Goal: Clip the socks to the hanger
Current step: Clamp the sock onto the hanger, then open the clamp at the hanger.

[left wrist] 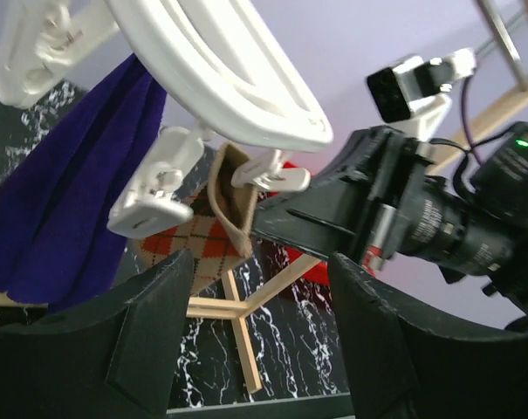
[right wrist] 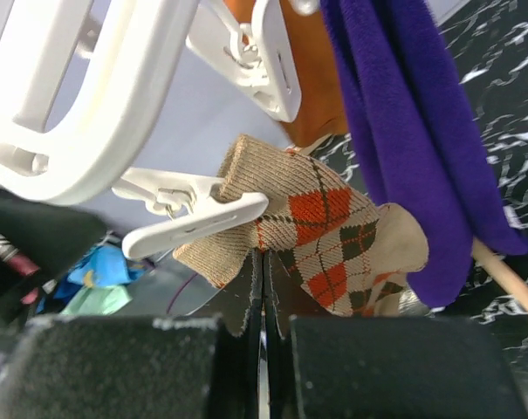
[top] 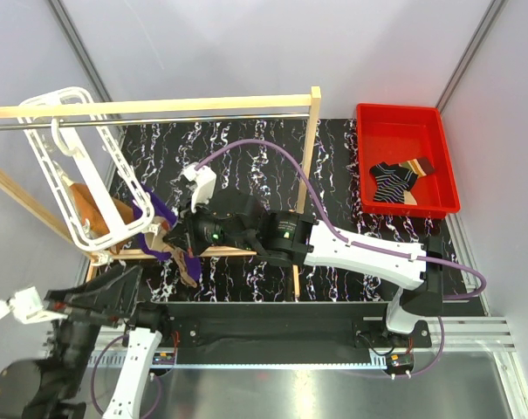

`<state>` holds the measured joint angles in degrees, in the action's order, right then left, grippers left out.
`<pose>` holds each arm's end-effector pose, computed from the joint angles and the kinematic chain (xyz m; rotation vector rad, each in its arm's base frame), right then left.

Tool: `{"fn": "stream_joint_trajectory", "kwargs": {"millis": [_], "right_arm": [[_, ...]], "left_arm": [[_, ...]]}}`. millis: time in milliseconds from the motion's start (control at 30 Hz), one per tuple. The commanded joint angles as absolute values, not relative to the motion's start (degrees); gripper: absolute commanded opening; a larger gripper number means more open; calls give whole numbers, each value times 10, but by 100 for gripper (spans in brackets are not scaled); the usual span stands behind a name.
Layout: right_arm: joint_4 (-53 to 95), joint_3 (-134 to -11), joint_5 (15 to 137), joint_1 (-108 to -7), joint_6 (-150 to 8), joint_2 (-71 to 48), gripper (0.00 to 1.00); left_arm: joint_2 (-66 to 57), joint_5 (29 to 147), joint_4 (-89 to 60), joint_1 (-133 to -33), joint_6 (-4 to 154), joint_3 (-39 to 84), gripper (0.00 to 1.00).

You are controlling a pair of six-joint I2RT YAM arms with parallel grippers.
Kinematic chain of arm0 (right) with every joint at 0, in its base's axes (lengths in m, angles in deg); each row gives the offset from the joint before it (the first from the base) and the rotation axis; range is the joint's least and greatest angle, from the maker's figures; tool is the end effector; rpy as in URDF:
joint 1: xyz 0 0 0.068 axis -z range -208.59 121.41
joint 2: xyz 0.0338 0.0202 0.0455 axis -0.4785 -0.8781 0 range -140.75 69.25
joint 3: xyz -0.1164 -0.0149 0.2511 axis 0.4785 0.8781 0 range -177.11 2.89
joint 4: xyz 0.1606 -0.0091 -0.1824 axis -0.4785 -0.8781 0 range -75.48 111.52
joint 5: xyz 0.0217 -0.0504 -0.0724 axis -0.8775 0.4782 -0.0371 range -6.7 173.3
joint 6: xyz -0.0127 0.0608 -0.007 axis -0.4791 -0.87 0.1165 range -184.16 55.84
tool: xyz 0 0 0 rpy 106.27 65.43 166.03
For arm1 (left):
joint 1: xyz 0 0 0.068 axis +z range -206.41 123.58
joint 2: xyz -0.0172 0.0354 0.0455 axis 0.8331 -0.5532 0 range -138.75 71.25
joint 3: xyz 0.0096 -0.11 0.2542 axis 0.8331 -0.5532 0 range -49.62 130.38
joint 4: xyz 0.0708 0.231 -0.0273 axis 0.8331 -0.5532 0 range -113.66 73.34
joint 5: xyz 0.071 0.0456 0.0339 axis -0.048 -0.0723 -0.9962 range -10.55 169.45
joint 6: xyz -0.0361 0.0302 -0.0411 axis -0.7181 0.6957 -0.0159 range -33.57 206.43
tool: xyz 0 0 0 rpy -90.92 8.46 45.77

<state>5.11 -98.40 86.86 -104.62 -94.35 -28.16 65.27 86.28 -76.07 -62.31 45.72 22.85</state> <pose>0.0978 0.3818 0.4285 -0.7248 1.8401 1.2319 -0.0919 0.0037 0.3869 -0.3496 1.4508 -0.7482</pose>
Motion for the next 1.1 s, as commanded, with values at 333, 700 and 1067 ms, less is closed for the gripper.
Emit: {"fn": "stream_joint_trajectory", "kwargs": {"millis": [333,700,1067], "right_arm": [[39,-991,1054,-1029,-830,-235,0],[33,-970,1058,-973,-794,-208,1],[23,-972,1029,-964,-795,-193,14]], "left_arm": [[641,744,-802,-623,537,337,56],[541,852,-744,-623,531,319,61],[469,863,-678,-624,499,298,53]]}}
